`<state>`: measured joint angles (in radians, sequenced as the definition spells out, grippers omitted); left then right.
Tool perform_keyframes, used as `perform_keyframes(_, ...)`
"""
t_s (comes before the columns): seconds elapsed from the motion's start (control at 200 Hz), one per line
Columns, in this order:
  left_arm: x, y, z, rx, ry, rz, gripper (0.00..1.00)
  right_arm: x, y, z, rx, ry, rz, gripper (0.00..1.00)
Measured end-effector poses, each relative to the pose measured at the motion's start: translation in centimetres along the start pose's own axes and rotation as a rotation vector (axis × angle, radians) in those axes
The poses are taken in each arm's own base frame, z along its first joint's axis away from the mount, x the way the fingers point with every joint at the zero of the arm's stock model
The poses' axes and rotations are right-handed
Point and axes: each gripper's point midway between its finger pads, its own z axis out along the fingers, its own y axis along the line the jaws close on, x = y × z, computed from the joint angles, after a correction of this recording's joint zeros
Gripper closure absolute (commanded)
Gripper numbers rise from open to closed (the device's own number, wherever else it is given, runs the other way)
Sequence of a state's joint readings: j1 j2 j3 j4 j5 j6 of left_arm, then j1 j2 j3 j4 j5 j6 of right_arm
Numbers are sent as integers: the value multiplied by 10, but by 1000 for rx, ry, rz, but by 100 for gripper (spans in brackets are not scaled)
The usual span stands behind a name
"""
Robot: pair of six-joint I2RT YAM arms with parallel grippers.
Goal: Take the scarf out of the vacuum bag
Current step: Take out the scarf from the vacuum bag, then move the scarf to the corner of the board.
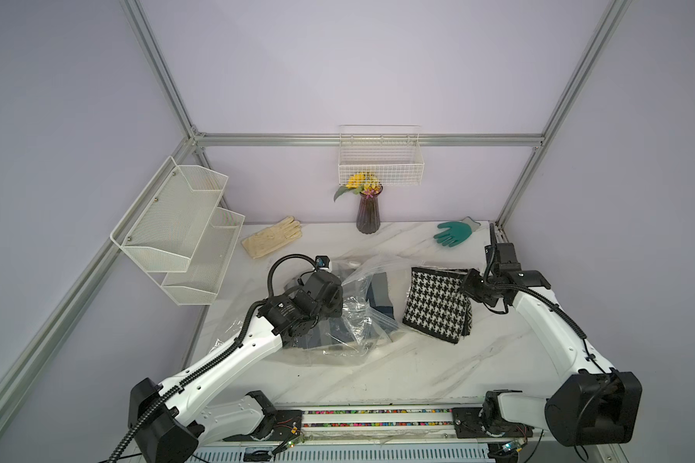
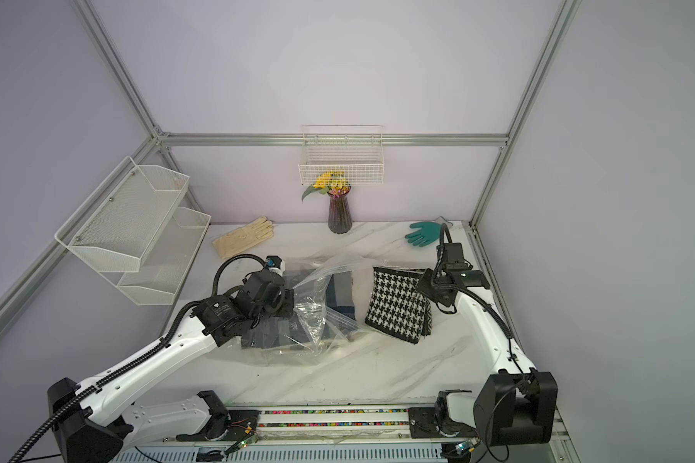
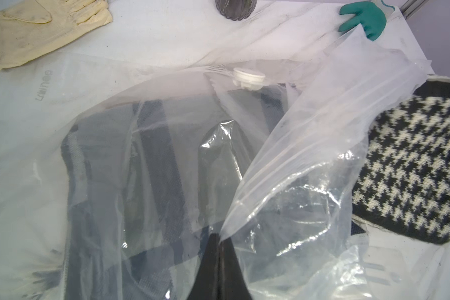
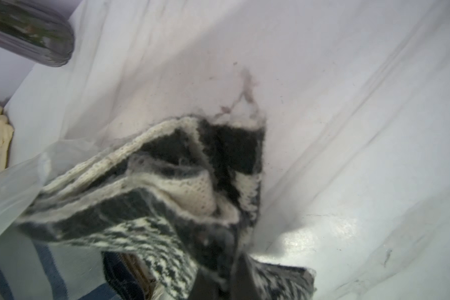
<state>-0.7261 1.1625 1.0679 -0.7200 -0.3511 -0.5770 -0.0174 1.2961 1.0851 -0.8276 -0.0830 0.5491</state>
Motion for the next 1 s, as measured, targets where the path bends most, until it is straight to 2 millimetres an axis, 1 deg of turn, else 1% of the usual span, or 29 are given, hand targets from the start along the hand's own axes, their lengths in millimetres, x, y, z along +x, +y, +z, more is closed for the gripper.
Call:
perform_keyframes(0.145, -8, 2, -4, -6, -12, 11, 100, -17, -26, 11, 53, -16, 60, 100)
perform_keyframes(0.19, -10, 3, -5, -10, -18, 10, 100, -21, -33, 17, 67, -17, 78, 100)
perform_keyframes(0.245, -10, 6, -6, -19, -16, 11, 100, -25, -40, 30, 86, -6, 97, 100)
perform_keyframes(0.425, -11, 16, -12, -39, -21, 16, 100, -33, -67, 80, 130, 46, 189, 100)
perform_keyframes(0.54, -12, 20, -13, -46, -24, 15, 100, -36, -83, 100, 109, 55, 283, 100)
perform_keyframes(0.675, -12, 21, -13, -51, -22, 15, 100, -36, -104, 107, 54, 26, 433, 100)
perform_keyframes(0.755, -13, 22, -12, -54, -21, 13, 100, -35, -112, 108, 17, 1, 519, 100)
perform_keyframes(0.87, -12, 22, -10, -56, -17, 15, 100, -35, -116, 106, -49, -48, 640, 100)
perform_keyframes(1.0, -11, 21, -8, -59, -12, 15, 100, -35, -116, 102, -121, -103, 764, 100)
